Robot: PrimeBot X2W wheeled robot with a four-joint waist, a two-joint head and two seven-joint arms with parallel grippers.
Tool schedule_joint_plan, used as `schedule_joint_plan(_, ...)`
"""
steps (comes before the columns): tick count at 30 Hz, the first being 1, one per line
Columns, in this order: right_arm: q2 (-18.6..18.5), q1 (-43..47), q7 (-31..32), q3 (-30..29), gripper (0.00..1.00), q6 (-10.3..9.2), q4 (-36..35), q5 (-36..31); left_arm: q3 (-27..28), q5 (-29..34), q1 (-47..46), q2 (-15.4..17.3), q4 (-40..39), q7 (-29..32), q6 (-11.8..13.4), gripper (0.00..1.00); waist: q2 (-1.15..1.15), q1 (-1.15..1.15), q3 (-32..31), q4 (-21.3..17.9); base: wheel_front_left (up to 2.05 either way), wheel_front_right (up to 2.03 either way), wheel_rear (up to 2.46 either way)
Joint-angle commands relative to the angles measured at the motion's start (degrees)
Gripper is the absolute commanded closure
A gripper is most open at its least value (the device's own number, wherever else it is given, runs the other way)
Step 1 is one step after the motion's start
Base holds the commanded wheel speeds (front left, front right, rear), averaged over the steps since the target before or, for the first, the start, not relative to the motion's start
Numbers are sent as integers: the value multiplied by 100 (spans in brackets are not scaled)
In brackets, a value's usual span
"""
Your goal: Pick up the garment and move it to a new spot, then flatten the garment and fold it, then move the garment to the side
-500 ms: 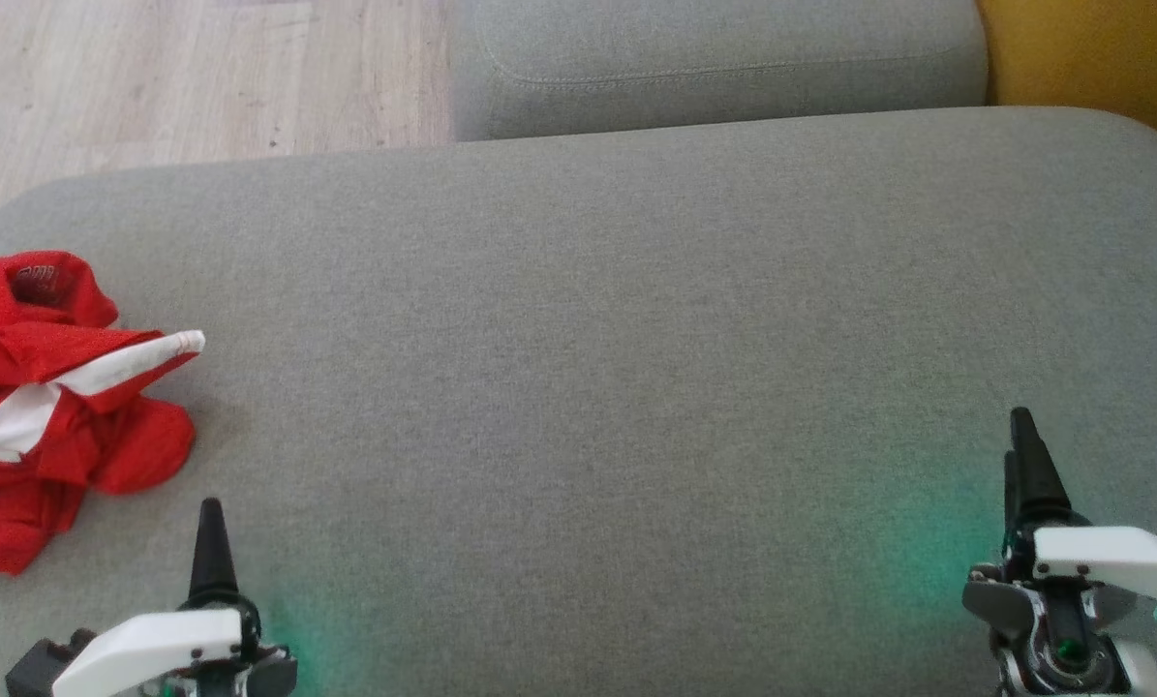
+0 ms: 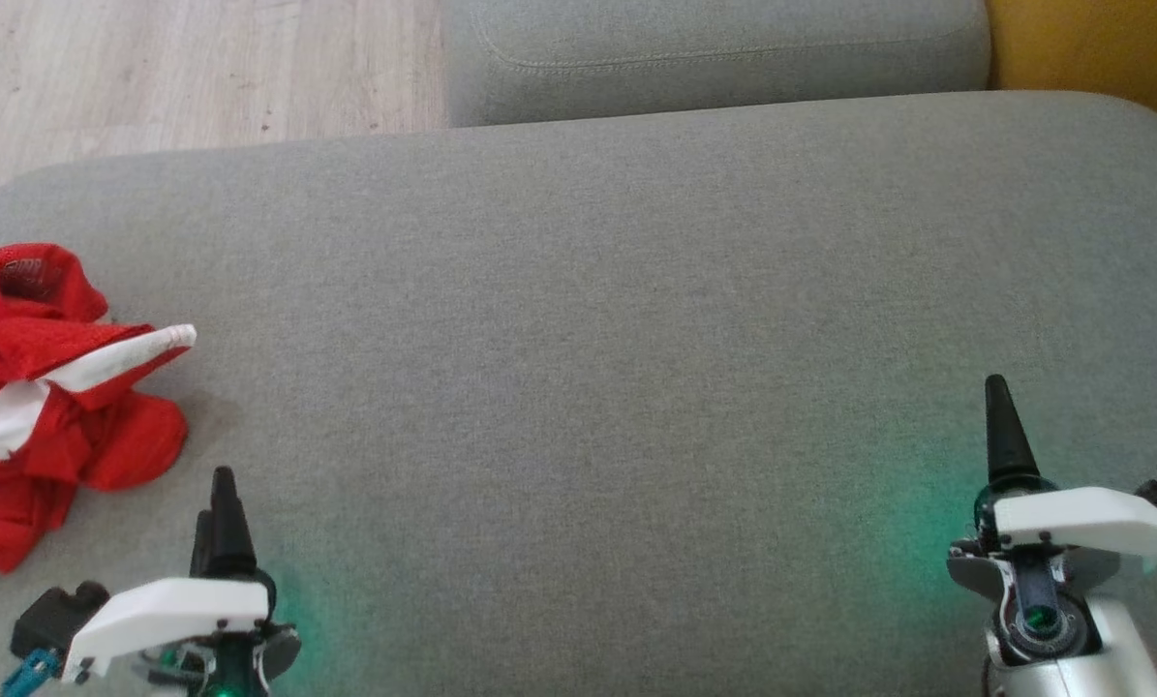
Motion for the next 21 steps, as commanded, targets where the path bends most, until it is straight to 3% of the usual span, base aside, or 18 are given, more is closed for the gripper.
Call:
schedule_joint_plan(1, -112, -394, -80, 81, 0, -1, -127, -180, 11, 184, -341, 132, -131, -78, 33, 0, 0, 0, 10, -2, 0, 0, 0)
schedule_joint_plan(21, -58, -902, -419, 221, 0, -2, 346, -1821, -173, 1678, -701, 235, 152, -418, 142, 0, 0, 0, 235, -66, 0, 0, 0)
